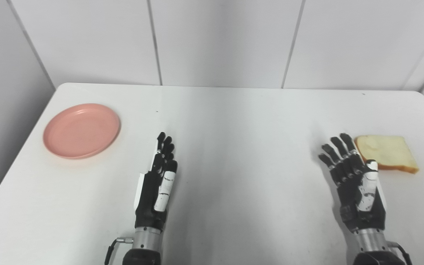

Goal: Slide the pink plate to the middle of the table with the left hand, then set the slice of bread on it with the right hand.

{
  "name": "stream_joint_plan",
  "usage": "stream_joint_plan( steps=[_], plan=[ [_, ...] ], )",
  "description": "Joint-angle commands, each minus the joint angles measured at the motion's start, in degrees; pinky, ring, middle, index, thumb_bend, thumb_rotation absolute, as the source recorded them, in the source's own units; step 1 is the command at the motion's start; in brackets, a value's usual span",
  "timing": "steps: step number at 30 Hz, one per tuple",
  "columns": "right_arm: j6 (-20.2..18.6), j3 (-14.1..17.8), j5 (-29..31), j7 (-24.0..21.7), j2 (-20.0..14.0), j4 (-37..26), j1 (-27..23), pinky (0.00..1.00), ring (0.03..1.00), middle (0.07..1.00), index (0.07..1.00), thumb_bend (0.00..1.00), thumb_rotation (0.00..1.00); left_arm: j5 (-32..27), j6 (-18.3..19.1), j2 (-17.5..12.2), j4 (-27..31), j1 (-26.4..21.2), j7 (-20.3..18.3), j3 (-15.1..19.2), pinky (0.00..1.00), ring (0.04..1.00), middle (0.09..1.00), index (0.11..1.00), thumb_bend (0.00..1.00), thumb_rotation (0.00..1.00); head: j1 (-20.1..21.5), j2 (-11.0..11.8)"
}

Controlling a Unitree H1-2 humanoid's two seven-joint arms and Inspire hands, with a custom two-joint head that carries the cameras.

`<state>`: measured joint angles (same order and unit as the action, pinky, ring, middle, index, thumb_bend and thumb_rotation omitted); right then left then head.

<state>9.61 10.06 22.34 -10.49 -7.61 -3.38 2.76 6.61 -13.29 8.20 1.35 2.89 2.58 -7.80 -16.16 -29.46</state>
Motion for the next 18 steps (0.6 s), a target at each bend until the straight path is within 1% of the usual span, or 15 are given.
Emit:
stream_joint_plan(
  steps=[1,4,5,6,7,8,9,10,11,12,14,18],
  plan=[
    [3.3,0.6,-0.3,-1.5,-0.4,5.8,1.7,0.91,0.906,0.946,0.961,0.76,1.0,1.2,-3.6,1.1,-4.6,-0.7,1.3,-0.5,0.95,0.988,0.993,1.0,0.65,0.92,-0.3,0.5],
    [4.4,0.7,0.2,-2.0,-0.6,7.8,1.2,0.92,0.911,0.948,0.962,0.75,1.0,1.6,-5.4,1.4,-6.8,-1.2,1.9,-0.6,0.95,0.996,0.999,1.0,0.65,0.92,-1.4,1.8],
    [4.6,0.8,0.4,-2.2,-0.6,8.5,1.0,0.92,0.912,0.948,0.962,0.75,1.0,1.6,-5.6,1.6,-7.4,-1.3,2.0,-0.6,0.95,0.996,1.0,1.0,0.65,0.92,-2.0,2.7],
    [4.8,0.8,0.6,-2.3,-0.7,9.0,0.9,0.94,0.925,0.956,0.971,0.75,1.0,1.5,-5.8,1.7,-7.8,-1.4,2.1,-0.6,0.95,0.992,1.0,1.0,0.66,0.91,-2.0,2.7],
    [5.1,0.8,0.7,-2.4,-0.8,9.6,0.7,0.94,0.93,0.959,0.975,0.75,1.0,1.5,-6.0,1.9,-8.3,-1.6,2.3,-0.6,0.95,0.991,1.0,1.0,0.66,0.91,-2.5,3.5],
    [5.3,0.7,0.7,-2.5,-0.9,10.0,0.5,0.95,0.939,0.965,0.982,0.75,1.0,1.6,-6.0,2.0,-8.7,-1.7,2.4,-0.6,0.95,0.988,1.0,1.0,0.67,0.9,-2.6,3.6],
    [5.5,0.7,0.6,-2.6,-0.9,10.5,0.4,0.96,0.941,0.97,0.991,0.74,1.0,1.7,-6.3,2.1,-9.2,-1.8,2.5,-0.5,0.95,0.987,1.0,1.0,0.67,0.89,-3.1,4.5],
    [5.7,0.7,0.5,-2.7,-1.0,10.8,0.3,0.96,0.941,0.972,0.997,0.74,1.0,1.8,-6.5,2.2,-9.6,-1.9,2.6,-0.6,0.95,0.985,1.0,1.0,0.66,0.89,-3.1,4.5],
    [5.9,0.7,0.5,-2.8,-1.0,11.4,0.1,0.96,0.942,0.974,0.999,0.75,1.0,2.0,-6.8,2.2,-10.1,-2.0,2.8,-0.6,0.96,0.986,1.0,1.0,0.66,0.88,-3.7,5.3],
    [6.0,0.7,0.4,-2.9,-1.0,11.8,-0.1,0.97,0.943,0.975,1.0,0.76,1.0,2.1,-7.1,2.2,-10.5,-2.1,2.9,-0.6,0.96,0.986,1.0,1.0,0.66,0.88,-3.7,5.3],
    [6.3,0.9,0.6,-3.3,-1.1,13.0,-0.5,0.97,0.947,0.979,1.0,0.76,1.0,2.3,-8.0,2.3,-11.9,-2.5,3.3,-0.7,0.96,0.982,0.995,1.0,0.65,0.88,-4.8,6.6],
    [6.6,1.0,0.8,-3.6,-1.0,13.7,-0.8,0.97,0.958,0.986,1.0,0.76,1.0,2.4,-9.0,2.3,-13.2,-2.8,3.8,-0.7,0.95,0.975,0.989,1.0,0.63,0.87,-5.1,7.0]
  ],
)
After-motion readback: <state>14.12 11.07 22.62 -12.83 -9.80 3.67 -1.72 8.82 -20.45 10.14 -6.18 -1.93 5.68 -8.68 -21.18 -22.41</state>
